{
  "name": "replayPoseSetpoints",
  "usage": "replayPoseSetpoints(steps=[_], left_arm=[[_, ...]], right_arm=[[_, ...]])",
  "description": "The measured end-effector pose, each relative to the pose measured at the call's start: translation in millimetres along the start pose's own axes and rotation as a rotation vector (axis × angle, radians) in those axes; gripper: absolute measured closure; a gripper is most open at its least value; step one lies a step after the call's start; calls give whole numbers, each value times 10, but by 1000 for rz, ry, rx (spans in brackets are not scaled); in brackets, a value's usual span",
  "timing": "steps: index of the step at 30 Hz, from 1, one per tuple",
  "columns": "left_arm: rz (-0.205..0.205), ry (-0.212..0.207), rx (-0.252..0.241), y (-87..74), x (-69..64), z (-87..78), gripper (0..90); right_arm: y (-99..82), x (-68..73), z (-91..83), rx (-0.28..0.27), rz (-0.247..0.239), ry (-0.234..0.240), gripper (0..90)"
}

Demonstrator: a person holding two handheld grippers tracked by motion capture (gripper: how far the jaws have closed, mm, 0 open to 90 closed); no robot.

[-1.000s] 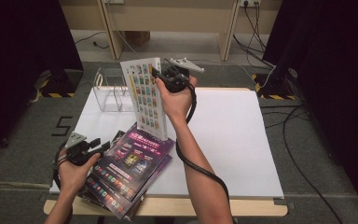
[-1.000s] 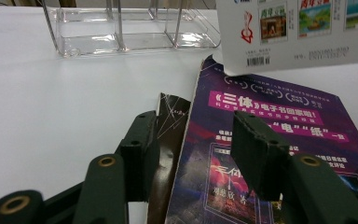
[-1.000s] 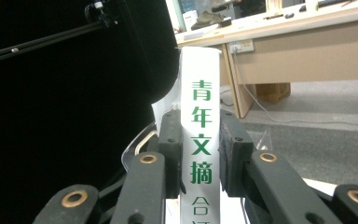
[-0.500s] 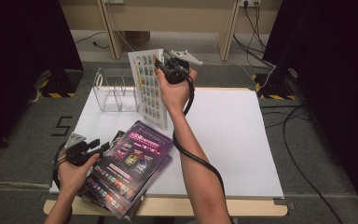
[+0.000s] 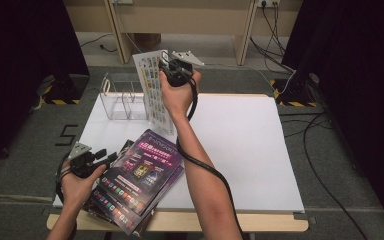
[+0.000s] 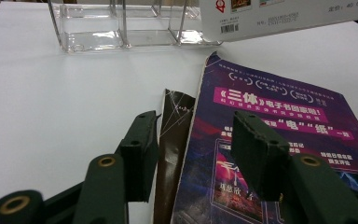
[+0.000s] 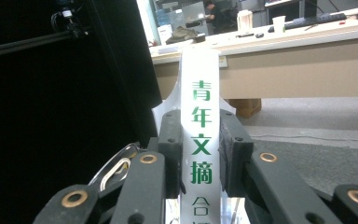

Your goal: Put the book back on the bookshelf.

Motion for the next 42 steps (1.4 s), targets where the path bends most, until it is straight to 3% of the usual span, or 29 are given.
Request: replayPoseSetpoints(steps=[15,22,28,34,37,42], left_arm=[[2,-2,-5,14,-18,-1,504],[1,-3,-3,8,-11,9,504],[6,-2,3,-18,-1,3,504],[1,5,-1,-25,26,-10,504],[-5,8,-5,-20,36,-11,505],[0,7,-4,-9,16,-20,504]], right_arm=[[174,-4,126,-30,29,3,743],[67,-58,238,-42,-22,-18,742],[-195,-34,267,-34,-56,-9,741],[-220,11,105,-69,-118,16,739],[-227,-7,-50,-67,-143,25,737],[-264,-28,-340,-51,-180,82,735]])
Point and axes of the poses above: each handheld gripper's, and its own axes: z roughly forward along the jaws, y roughly out of its top, x roughly to its left, the point moved 10 cm from there along z, roughly forward along the jaws, and after that the axes turned 15 degrees about -x, right-handed, at the moved point
